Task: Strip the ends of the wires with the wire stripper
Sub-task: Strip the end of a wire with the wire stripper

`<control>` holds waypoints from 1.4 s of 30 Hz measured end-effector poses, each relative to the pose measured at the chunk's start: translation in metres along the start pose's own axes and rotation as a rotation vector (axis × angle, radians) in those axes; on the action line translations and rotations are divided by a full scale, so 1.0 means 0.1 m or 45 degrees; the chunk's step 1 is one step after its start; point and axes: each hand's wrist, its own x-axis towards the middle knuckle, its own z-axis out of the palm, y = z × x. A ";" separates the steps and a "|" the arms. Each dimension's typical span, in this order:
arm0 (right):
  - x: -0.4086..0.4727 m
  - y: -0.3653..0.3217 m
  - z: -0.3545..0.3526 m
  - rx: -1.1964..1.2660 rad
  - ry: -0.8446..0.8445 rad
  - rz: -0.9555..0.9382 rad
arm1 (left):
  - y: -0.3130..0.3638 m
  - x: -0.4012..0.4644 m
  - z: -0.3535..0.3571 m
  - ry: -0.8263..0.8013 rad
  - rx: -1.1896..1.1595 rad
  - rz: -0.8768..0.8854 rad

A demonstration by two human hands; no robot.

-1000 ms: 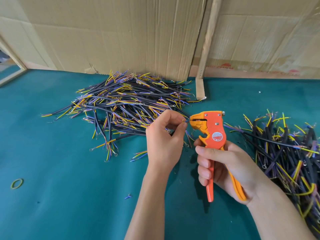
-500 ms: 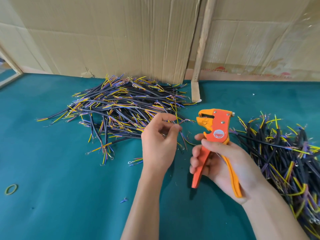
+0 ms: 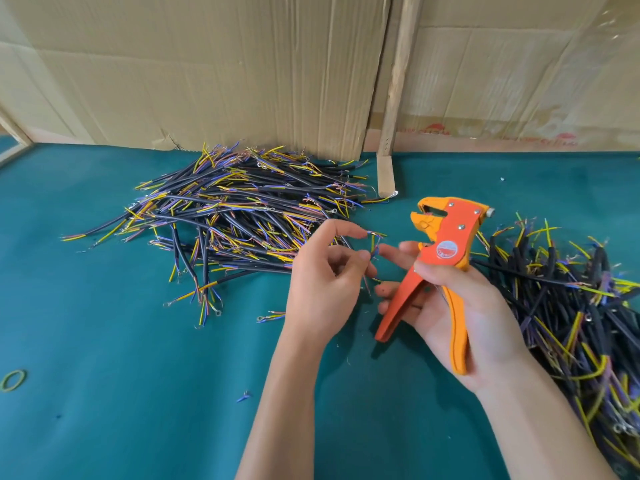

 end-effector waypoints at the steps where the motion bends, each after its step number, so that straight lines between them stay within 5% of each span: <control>1: 0.00 0.00 0.00 -0.002 -0.002 0.000 | 0.00 0.00 0.01 -0.021 0.013 -0.010; 23: 0.02 -0.01 -0.06 -0.195 0.098 -0.100 | 0.01 0.00 0.00 -0.344 -0.096 -0.074; 42: 0.04 0.01 -0.10 -0.240 0.125 -0.141 | 0.02 -0.02 -0.02 -0.378 -0.207 -0.081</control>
